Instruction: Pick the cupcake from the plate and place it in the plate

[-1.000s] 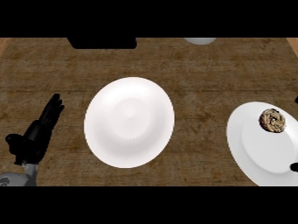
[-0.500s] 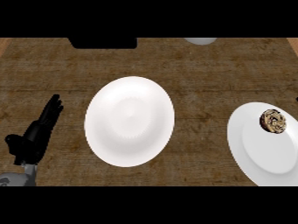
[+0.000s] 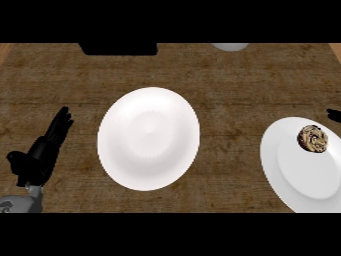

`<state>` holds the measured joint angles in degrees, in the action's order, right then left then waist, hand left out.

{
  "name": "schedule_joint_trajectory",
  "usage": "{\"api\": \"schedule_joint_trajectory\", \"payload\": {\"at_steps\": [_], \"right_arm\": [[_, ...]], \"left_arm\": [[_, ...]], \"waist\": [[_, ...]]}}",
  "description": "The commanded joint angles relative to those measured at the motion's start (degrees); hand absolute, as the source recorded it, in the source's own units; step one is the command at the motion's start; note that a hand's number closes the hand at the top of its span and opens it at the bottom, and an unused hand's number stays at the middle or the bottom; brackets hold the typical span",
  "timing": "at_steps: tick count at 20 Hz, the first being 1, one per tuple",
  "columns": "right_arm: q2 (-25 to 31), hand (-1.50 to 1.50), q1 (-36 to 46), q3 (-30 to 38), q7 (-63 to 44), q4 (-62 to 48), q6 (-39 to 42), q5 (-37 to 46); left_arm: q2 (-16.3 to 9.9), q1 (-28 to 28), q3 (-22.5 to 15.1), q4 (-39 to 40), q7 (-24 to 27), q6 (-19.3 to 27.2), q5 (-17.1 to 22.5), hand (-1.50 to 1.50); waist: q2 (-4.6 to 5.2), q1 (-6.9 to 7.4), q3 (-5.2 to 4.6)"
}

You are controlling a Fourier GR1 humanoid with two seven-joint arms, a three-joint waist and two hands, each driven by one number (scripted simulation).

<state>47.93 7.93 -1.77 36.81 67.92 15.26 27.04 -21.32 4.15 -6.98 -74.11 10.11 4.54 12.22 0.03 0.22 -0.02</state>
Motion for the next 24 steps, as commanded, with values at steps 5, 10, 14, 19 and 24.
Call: {"api": "schedule_joint_trajectory", "payload": {"at_steps": [5,10,14,19,24], "right_arm": [[-3.78,-1.50,6.53,-0.92,2.49,-11.28,-2.15,10.48],[-9.17,-1.50,9.49,-1.80,0.00,-14.28,-4.04,14.94],[-10.58,-1.50,12.63,-1.54,-1.90,-17.66,-6.51,19.24],[-10.86,-1.50,9.63,1.00,-2.90,-14.45,-5.34,20.42],[-12.52,1.50,16.11,-2.08,2.72,-25.15,-5.48,24.76]], "left_arm": [[2.68,1.36,0.87,-1.82,-3.64,0.38,-3.21,0.00],[3.40,1.93,3.64,0.39,-1.95,-1.29,-3.65,0.00],[2.19,2.13,5.03,-0.05,-3.61,-4.18,-3.43,0.00],[5.51,-2.89,4.89,-4.38,-1.78,-2.02,-7.10,0.00],[6.02,4.78,6.28,2.62,-2.44,-3.06,-7.34,0.00]], "waist": [[0.07,0.21,0.04],[0.09,0.18,0.04],[0.09,0.27,0.04],[-0.07,-0.07,0.01],[0.17,0.12,0.04]]}}
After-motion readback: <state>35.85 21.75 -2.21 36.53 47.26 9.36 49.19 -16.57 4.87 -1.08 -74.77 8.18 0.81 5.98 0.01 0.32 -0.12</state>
